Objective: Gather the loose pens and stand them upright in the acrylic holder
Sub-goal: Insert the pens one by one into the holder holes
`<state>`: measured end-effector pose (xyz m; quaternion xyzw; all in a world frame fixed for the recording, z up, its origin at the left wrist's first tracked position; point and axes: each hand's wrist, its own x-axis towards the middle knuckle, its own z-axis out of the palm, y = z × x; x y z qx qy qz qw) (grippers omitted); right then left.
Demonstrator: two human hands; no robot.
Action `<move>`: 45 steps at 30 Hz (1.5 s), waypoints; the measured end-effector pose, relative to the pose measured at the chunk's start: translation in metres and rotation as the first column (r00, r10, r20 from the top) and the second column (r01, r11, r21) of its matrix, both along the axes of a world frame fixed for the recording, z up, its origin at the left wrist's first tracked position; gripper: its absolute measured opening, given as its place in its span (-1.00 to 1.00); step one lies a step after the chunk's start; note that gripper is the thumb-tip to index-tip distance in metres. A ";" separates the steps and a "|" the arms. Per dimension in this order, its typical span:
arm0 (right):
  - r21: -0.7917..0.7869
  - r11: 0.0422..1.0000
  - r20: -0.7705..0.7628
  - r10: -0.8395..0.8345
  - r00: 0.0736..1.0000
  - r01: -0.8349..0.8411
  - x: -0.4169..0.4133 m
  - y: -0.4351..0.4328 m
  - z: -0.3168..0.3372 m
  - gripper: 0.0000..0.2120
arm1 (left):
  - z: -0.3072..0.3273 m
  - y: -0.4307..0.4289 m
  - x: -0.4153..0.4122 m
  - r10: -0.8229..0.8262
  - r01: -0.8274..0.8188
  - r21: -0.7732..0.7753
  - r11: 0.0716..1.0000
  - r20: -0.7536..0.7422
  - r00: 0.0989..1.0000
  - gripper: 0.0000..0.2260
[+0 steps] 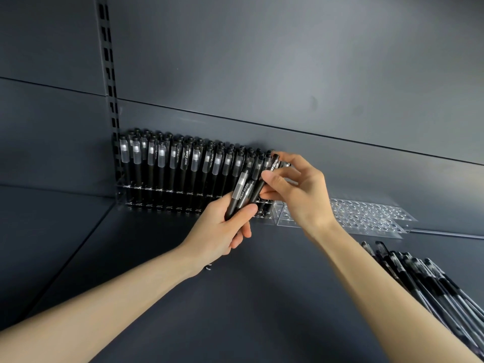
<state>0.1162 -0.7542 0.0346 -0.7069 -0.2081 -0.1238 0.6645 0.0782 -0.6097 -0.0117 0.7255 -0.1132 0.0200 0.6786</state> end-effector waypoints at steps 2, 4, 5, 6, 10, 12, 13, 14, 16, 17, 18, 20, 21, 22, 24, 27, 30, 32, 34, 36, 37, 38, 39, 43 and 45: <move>0.013 0.999 0.024 -0.041 0.999 0.040 0.003 -0.002 0.004 -0.70 | -0.001 0.001 0.002 0.054 -0.054 0.016 0.998 -0.008 0.999 -0.86; 0.025 0.992 0.085 -0.125 0.989 0.123 0.007 -0.007 0.009 -0.69 | -0.003 0.003 0.005 0.115 -0.115 0.031 0.993 0.000 0.993 -0.82; 0.017 0.985 0.130 -0.174 0.976 0.174 0.009 -0.010 0.011 -0.68 | -0.003 0.005 0.007 0.140 -0.140 0.020 0.990 0.002 0.990 -0.82; 0.001 0.975 0.180 -0.219 0.959 0.223 0.011 -0.012 0.011 -0.68 | -0.003 0.007 0.009 0.162 -0.162 0.001 0.987 -0.003 0.987 -0.81; -0.051 0.940 0.328 -0.303 0.895 0.338 0.016 -0.009 0.009 -0.62 | -0.003 0.010 0.015 0.229 -0.231 -0.069 0.971 -0.035 0.973 -0.73; -0.059 0.929 0.370 -0.318 0.873 0.364 0.016 -0.005 0.006 -0.60 | -0.002 0.009 0.013 0.233 -0.234 -0.092 0.968 -0.023 0.972 -0.74; -0.059 0.926 0.389 -0.323 0.863 0.373 0.017 -0.005 0.005 -0.60 | -0.002 0.009 0.012 0.227 -0.228 -0.104 0.968 -0.015 0.974 -0.75; -0.060 0.922 0.408 -0.326 0.852 0.382 0.018 -0.004 0.004 -0.60 | -0.001 0.009 0.011 0.220 -0.219 -0.114 0.969 -0.006 0.975 -0.77; -0.064 0.915 0.445 -0.331 0.832 0.398 0.020 -0.004 0.002 -0.62 | -0.001 0.009 0.010 0.217 -0.214 -0.106 0.971 0.018 0.976 -0.78; -0.068 0.912 0.459 -0.331 0.825 0.404 0.021 -0.004 0.001 -0.63 | -0.001 0.009 0.011 0.221 -0.217 -0.088 0.972 0.033 0.975 -0.79; -0.075 0.910 0.469 -0.328 0.820 0.407 0.023 -0.004 -0.001 -0.64 | -0.001 0.009 0.011 0.225 -0.221 -0.070 0.973 0.049 0.973 -0.79; -0.104 0.908 0.479 -0.313 0.820 0.407 0.026 -0.005 -0.006 -0.65 | -0.001 0.008 0.011 0.227 -0.224 -0.050 0.973 0.063 0.972 -0.79; -0.125 0.904 0.485 -0.304 0.820 0.409 0.027 -0.006 -0.009 -0.67 | -0.001 0.008 0.011 0.224 -0.222 -0.048 0.974 0.060 0.973 -0.78; -0.151 0.896 0.490 -0.299 0.819 0.418 0.028 -0.006 -0.012 -0.70 | -0.001 0.008 0.011 0.221 -0.219 -0.050 0.975 0.050 0.974 -0.77; -0.208 0.872 0.488 -0.300 0.820 0.443 0.030 -0.008 -0.016 -0.75 | -0.001 0.007 0.011 0.210 -0.208 -0.059 0.976 0.025 0.977 -0.79; -0.272 0.845 0.466 -0.302 0.831 0.460 0.032 -0.010 -0.016 -0.75 | -0.001 0.007 0.010 0.194 -0.192 -0.034 0.981 0.046 0.980 -0.77; -0.352 0.830 0.416 -0.274 0.867 0.432 0.033 -0.010 -0.014 -0.75 | -0.002 0.006 0.007 0.159 -0.159 -0.003 0.987 0.075 0.984 -0.75; -0.387 0.819 0.401 -0.264 0.877 0.424 0.032 -0.009 -0.015 -0.75 | -0.001 0.007 0.006 0.143 -0.145 0.011 0.989 0.073 0.987 -0.72; -0.397 0.810 0.401 -0.270 0.875 0.432 0.031 -0.009 -0.016 -0.74 | -0.001 0.007 0.007 0.137 -0.138 0.019 0.990 0.058 0.989 -0.74; -0.411 0.787 0.423 -0.282 0.861 0.459 0.030 -0.009 -0.016 -0.75 | -0.001 0.006 0.008 0.123 -0.124 0.013 0.992 0.039 0.992 -0.78; -0.417 0.771 0.441 -0.291 0.849 0.481 0.028 -0.009 -0.016 -0.75 | -0.001 0.006 0.007 0.111 -0.112 0.003 0.994 0.027 0.993 -0.79; -0.413 0.762 0.450 -0.305 0.839 0.498 0.025 -0.009 -0.015 -0.76 | -0.001 0.006 0.007 0.094 -0.094 -0.007 0.996 0.013 0.995 -0.80; -0.396 0.771 0.442 -0.317 0.839 0.499 0.021 -0.008 -0.013 -0.79 | -0.002 0.005 0.006 0.074 -0.074 -0.016 0.997 0.002 0.997 -0.79; -0.246 0.948 0.190 -0.157 0.969 0.202 0.001 -0.001 -0.009 -0.91 | -0.001 0.001 0.002 -0.002 0.001 -0.028 1.000 -0.022 1.000 -0.78; -0.187 0.982 0.086 -0.006 0.996 0.022 -0.004 0.001 -0.010 -0.87 | -0.001 -0.001 0.001 -0.026 0.025 -0.043 0.999 -0.028 0.999 -0.79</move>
